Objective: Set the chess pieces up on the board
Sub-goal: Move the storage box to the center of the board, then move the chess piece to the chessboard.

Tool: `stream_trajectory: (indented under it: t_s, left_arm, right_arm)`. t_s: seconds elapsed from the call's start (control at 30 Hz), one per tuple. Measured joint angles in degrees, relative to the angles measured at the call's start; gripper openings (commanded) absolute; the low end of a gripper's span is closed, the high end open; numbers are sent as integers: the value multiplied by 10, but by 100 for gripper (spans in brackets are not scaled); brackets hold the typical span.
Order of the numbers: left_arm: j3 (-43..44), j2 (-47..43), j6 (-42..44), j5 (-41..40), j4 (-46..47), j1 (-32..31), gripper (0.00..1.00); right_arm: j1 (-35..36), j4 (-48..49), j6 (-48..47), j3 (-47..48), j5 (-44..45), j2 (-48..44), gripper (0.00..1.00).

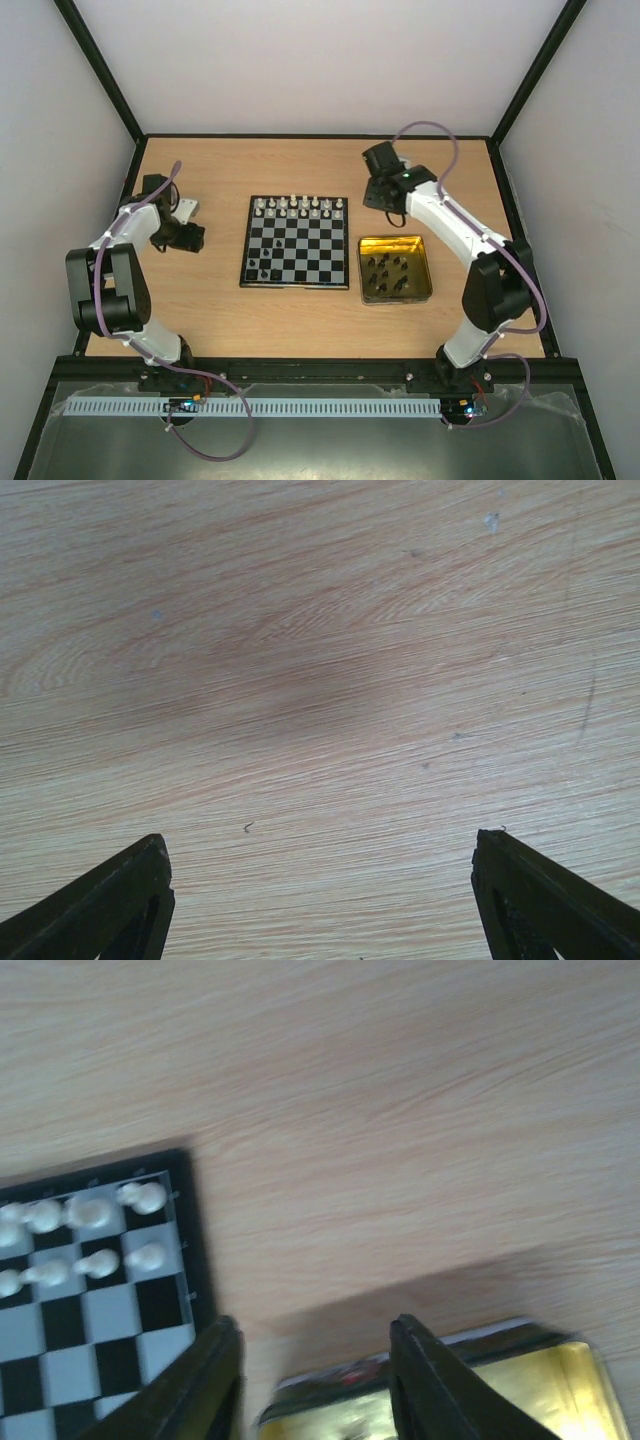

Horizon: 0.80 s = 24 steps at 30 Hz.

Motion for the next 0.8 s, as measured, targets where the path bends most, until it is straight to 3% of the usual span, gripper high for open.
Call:
stream_trajectory:
  t_s: [0.1,0.2,0.37,0.47,0.63,0.8]
  left_arm:
    - [0,-1,-5,-1,-1,-12,80]
    - [0,-2,-9,-2,-2,-25,73]
    - [9,-11,-2,-7,-15,-60,51]
    - [39,-12,13,-13,-30,-87,36]
    - [114,-5,37,-7,-51,-120,21]
    - [168,23,48,9,-77,-148,20]
  right_arm:
    - [41,-17,-13,26,-13,22,22]
    - [68,-38,-22,72,-26,55,21]
    - [100,-55,-28,143,-35,101,22]
    - [108,-59,-28,143,-44,102,22]
    - [108,-57,-29,120,-62,102,17]
    - [108,-56,-31,103,-74,101,26]
